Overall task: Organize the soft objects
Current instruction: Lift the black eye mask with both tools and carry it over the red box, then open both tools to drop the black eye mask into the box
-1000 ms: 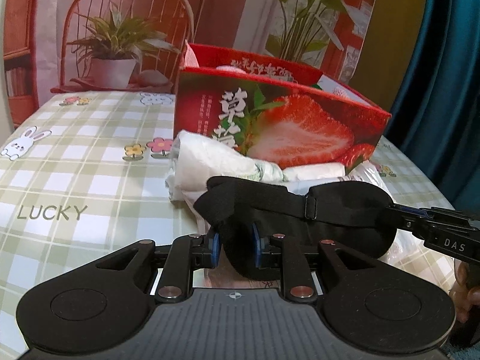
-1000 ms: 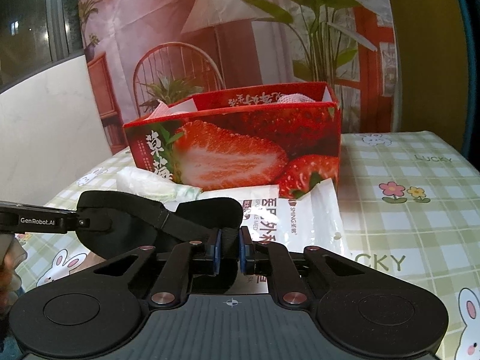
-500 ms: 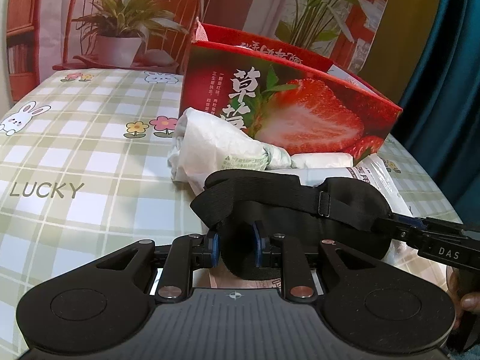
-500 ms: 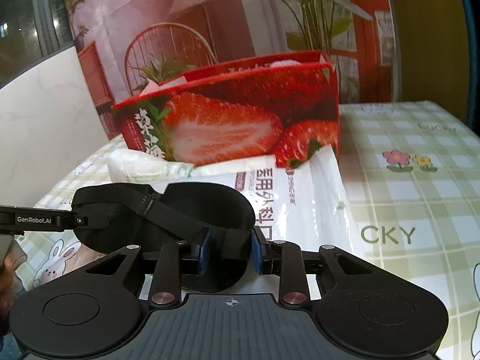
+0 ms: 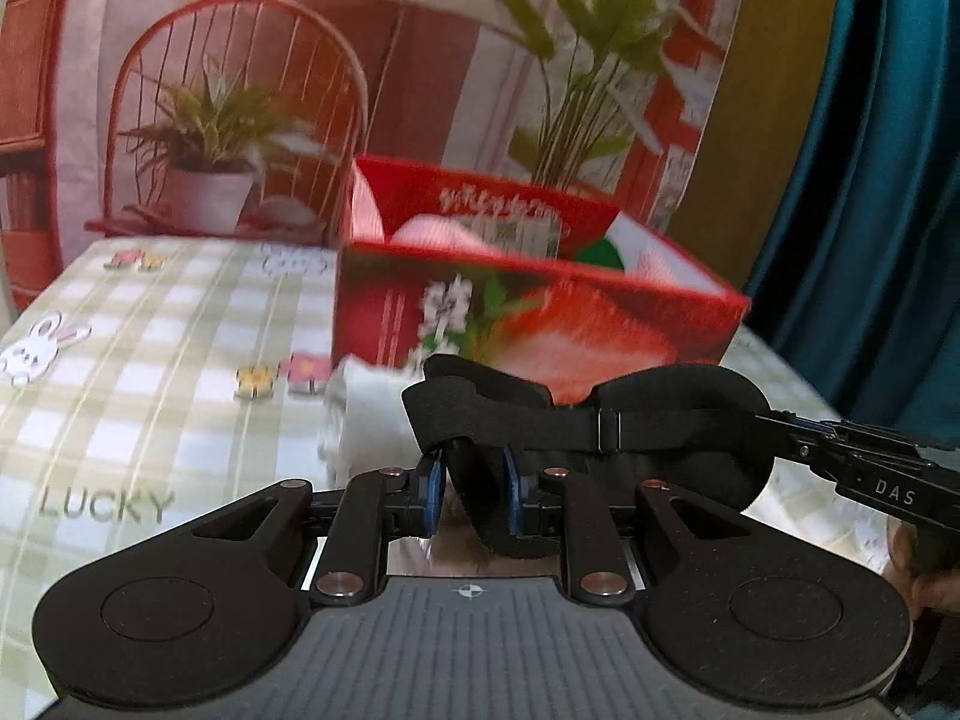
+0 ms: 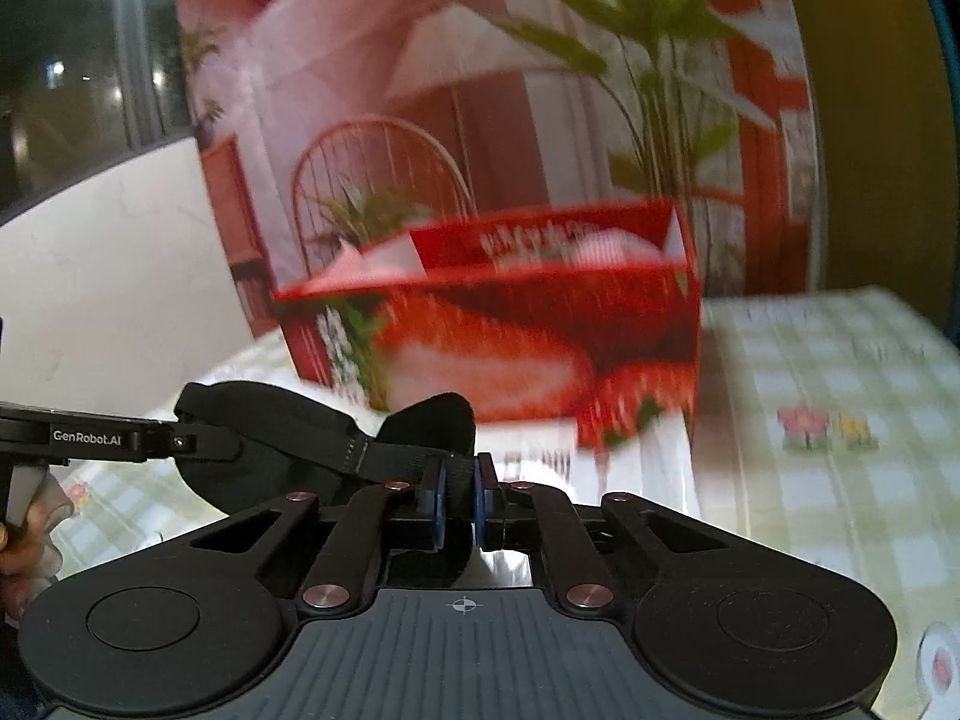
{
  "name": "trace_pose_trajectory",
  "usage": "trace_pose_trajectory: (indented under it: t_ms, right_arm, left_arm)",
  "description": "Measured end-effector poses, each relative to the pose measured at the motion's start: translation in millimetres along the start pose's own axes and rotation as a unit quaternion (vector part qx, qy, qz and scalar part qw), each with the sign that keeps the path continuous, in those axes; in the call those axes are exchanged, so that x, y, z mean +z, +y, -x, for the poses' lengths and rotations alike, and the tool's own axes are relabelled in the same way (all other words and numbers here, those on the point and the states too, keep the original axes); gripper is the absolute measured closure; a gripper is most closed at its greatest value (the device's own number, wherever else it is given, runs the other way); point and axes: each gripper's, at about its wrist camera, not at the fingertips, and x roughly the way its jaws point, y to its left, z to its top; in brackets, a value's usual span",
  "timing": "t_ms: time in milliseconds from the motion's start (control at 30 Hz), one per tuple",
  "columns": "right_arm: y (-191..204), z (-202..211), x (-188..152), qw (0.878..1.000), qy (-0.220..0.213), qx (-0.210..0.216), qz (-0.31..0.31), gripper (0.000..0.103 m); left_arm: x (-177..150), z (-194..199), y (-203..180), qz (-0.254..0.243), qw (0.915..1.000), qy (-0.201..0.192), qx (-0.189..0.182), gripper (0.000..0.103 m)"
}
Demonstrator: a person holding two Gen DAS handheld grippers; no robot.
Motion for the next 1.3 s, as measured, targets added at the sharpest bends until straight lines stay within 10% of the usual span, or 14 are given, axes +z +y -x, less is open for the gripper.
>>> trace_pose_trajectory:
  t_ms: [500,1100,1300]
  right_arm:
    - [-10,-25,106,0.994,-0.088,-0.016,0.060,0.095]
    - [-45,-161,149,0.993,-0.023,-0.095,0.073,0.095]
    - [-47,-173,142,0.991,-0.007,-0.109,0.077,0.083]
  left_arm:
    - [114,-28,-15,-0.059,0.9951,-0.077,0.021,0.081]
    - [162,-164,4,-0.063,0.9957,0.002,0.067,0.080]
    - [156,-165,7,-0.076,0.9932,-0.006,0.088,0.015]
